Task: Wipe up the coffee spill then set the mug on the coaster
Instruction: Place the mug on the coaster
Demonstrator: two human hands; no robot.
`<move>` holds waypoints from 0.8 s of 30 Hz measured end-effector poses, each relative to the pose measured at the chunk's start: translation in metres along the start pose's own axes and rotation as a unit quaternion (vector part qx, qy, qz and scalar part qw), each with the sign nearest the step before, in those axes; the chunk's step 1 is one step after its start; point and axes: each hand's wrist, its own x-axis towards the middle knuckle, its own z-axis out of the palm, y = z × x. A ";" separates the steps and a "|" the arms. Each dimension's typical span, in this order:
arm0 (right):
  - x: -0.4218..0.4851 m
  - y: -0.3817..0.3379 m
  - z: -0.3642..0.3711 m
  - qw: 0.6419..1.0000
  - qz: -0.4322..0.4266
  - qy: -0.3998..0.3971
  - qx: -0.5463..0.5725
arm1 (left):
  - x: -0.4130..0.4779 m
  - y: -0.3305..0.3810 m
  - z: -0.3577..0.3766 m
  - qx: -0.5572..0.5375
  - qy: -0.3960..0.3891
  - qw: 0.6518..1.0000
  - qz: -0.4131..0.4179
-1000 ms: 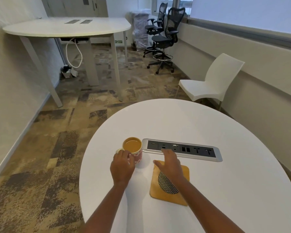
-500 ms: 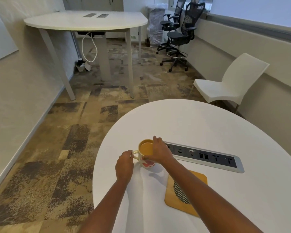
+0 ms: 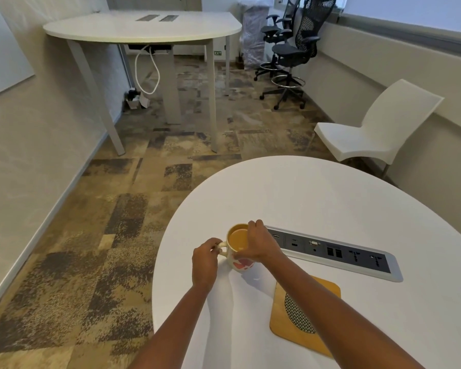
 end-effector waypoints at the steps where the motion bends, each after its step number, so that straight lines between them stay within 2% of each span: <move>1: 0.001 0.000 0.000 1.000 0.001 0.000 0.001 | 0.000 0.001 0.000 -0.007 0.004 1.000 -0.005; 7: -0.006 0.005 -0.004 1.000 0.010 0.009 0.020 | -0.001 0.007 -0.001 -0.025 0.004 1.000 -0.002; 24: -0.084 0.065 -0.046 0.998 0.044 0.038 -0.005 | -0.056 0.056 0.038 -0.043 -0.074 0.995 0.042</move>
